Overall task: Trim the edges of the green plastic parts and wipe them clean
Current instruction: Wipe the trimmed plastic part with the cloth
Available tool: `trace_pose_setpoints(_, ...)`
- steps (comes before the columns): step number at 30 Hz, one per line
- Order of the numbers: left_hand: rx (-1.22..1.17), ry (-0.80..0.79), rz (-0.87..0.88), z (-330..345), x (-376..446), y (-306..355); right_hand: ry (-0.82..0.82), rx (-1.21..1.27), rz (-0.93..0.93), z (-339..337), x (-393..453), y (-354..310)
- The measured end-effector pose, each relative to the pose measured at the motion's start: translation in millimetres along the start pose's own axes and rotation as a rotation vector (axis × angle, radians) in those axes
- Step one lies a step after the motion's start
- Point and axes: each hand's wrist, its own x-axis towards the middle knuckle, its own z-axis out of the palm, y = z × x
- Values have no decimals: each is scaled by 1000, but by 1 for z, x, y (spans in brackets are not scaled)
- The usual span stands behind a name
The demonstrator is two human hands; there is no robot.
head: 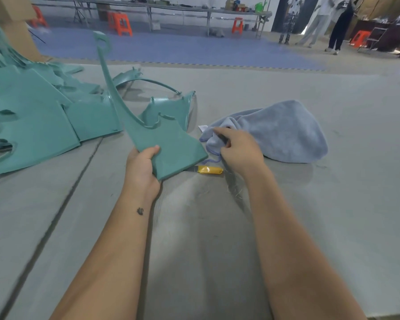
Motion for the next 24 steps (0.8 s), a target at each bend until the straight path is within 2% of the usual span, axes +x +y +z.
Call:
trace_pose_setpoints(3,-7,-12,1,-1,1,0,-79,-161,19,4,2,-4)
trace_pose_setpoints(5,-14,-27,-4,-1,1,-1,-87,-158,52,8,4,-7)
trace_pose_setpoints(11,26,-71,1,-2,-1,-2,69,-139,107,17,5,-10)
trace_pose_setpoints(13,41,-78,-2,-1,-2,-3,150,86,119,15,4,-14)
trace_pose_setpoints(15,46,-76,-13,-2,-2,-2,202,456,170,7,2,-27)
trace_pose_setpoints(18,44,-71,-39,-2,-2,-2,229,716,145,-12,-3,-52)
trace_pose_setpoints(20,42,-59,-45,0,-3,-1,129,902,67,-17,-10,-70)
trace_pose_setpoints(23,31,-56,-51,2,-5,0,-155,1191,-25,-7,-20,-87)
trace_pose_setpoints(24,41,-57,-52,2,-6,1,-234,1212,-16,0,-21,-88)
